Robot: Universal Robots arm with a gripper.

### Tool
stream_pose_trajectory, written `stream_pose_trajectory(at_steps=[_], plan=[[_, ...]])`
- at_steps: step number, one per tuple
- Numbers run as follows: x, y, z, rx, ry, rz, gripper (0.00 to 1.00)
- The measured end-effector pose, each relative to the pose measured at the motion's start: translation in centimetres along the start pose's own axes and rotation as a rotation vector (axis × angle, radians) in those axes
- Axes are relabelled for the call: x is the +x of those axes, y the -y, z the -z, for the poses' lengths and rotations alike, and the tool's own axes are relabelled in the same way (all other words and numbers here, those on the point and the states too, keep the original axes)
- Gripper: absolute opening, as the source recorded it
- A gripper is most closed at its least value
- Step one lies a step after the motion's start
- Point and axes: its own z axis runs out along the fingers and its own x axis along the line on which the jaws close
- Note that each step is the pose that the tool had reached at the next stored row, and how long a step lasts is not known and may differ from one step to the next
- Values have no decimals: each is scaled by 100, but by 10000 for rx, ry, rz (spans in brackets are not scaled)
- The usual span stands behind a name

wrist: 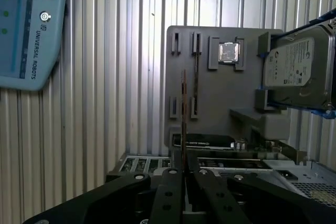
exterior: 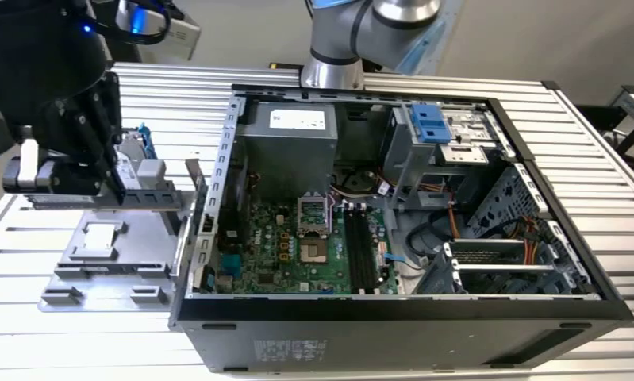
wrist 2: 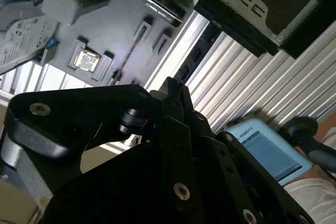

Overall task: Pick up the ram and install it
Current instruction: 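Pick up the ram and move it above insertion slot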

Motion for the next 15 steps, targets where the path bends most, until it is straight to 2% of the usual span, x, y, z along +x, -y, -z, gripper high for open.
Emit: stream_pose_trajectory(at_steps=[8, 15], plan=[[4, 363, 10, -102, 1, -1, 0], [8, 682, 18, -219, 3, -2, 0]])
